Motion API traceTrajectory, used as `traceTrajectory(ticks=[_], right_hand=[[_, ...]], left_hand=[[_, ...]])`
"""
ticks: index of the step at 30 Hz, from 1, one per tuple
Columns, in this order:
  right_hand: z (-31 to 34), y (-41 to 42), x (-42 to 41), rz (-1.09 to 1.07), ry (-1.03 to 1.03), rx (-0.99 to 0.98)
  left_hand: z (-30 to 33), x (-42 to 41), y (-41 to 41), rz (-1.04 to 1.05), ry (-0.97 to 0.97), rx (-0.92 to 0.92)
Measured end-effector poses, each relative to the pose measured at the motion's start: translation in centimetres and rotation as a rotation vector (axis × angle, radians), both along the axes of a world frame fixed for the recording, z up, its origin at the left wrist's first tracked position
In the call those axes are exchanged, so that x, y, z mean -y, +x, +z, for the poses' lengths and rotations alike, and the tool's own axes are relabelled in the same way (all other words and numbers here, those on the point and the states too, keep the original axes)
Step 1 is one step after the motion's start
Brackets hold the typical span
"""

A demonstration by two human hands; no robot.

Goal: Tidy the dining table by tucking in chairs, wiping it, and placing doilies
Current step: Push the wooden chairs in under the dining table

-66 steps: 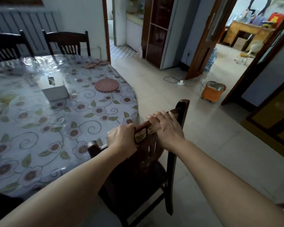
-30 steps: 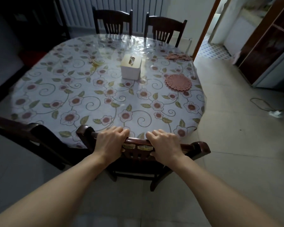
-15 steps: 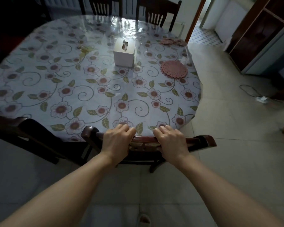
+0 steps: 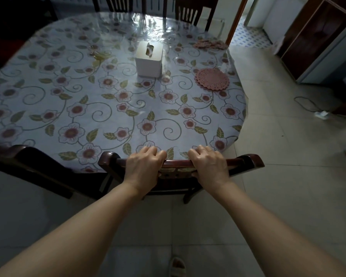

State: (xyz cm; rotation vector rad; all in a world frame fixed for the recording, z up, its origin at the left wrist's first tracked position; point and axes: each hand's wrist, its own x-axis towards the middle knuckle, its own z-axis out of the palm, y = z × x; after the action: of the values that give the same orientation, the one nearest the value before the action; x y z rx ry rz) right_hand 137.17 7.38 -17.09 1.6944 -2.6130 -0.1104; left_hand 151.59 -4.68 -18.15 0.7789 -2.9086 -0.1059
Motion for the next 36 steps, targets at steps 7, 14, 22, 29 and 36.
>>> traceTrajectory(ticks=[7, 14, 22, 29, 36], right_hand=[[1.3, 0.0, -0.1, -0.005, 0.062, 0.057], [4.6, 0.9, -3.1, -0.123, 0.204, 0.234], [8.1, 0.9, -7.4, -0.222, 0.161, 0.204], [10.5, -3.0, -9.9, -0.232, 0.094, 0.242], [11.2, -12.3, -14.6, -0.197, 0.011, 0.273]], left_hand=[[1.3, -0.9, -0.5, 0.1, 0.074, 0.123], [4.2, -2.5, 0.3, 0.06, 0.231, 0.185], [7.5, -4.9, -1.5, 0.018, 0.311, 0.159], [9.9, -6.7, -5.7, 0.002, 0.221, 0.123], [10.9, -11.7, -15.5, 0.043, 0.221, 0.081]])
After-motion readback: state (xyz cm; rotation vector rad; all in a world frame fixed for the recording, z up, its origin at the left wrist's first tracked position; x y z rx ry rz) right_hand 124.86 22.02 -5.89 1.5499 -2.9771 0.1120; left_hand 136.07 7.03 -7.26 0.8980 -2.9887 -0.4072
